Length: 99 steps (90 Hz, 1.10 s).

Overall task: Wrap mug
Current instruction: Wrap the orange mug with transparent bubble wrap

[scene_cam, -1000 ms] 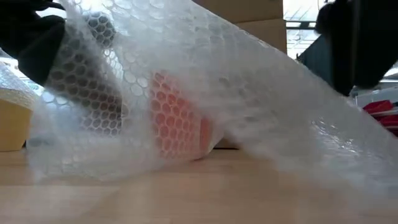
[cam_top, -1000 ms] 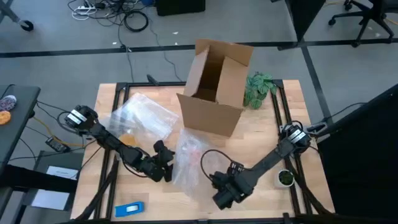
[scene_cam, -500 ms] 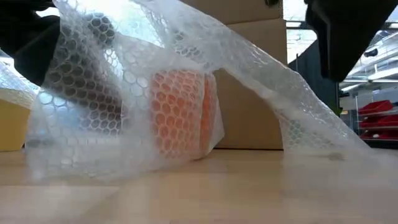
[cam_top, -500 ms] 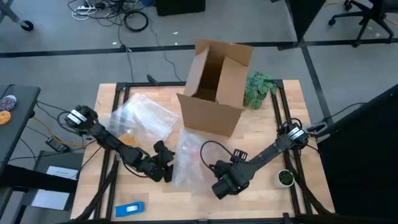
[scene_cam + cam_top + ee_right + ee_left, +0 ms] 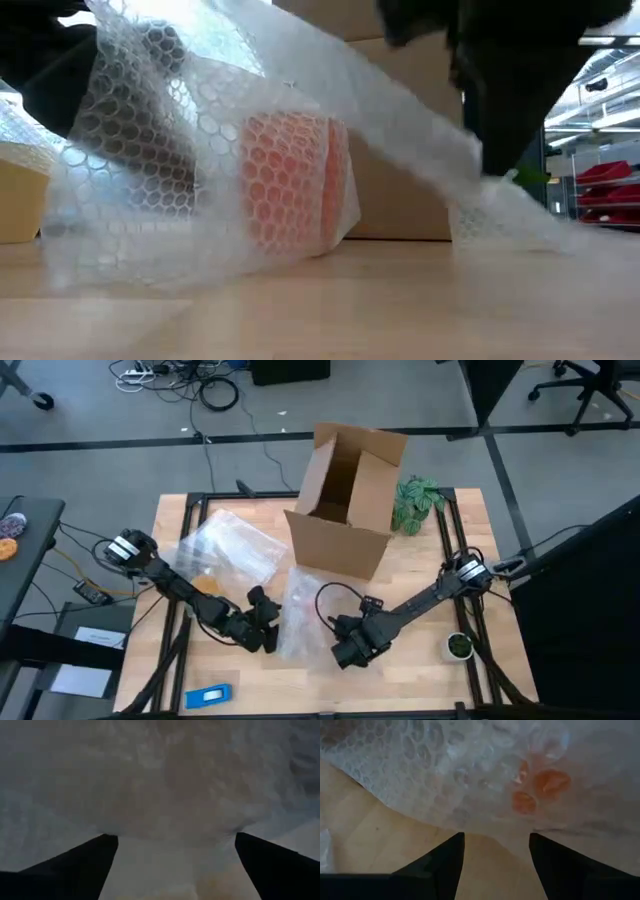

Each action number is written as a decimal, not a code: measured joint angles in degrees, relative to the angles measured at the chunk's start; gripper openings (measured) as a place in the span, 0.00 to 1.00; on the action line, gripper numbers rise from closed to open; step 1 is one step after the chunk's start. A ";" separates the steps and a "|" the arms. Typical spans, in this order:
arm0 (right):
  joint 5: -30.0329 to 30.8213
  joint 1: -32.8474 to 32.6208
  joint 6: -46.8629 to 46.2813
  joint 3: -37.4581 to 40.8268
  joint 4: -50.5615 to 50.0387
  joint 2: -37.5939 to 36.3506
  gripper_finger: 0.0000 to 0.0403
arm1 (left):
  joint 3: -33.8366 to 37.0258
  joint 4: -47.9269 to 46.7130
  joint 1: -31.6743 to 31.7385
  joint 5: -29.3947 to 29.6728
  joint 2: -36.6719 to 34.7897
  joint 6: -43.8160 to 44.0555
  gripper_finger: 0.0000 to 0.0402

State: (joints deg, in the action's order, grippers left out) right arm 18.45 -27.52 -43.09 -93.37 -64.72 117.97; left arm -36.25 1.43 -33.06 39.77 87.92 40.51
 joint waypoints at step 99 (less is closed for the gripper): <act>9.67 2.01 19.75 -23.34 0.97 -0.04 0.00 | 0.00 0.55 0.00 -0.61 0.00 -1.27 0.52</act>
State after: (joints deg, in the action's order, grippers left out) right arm 28.11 -25.51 -23.34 -116.71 -63.75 117.93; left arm -36.25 1.98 -33.06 39.16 87.92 39.24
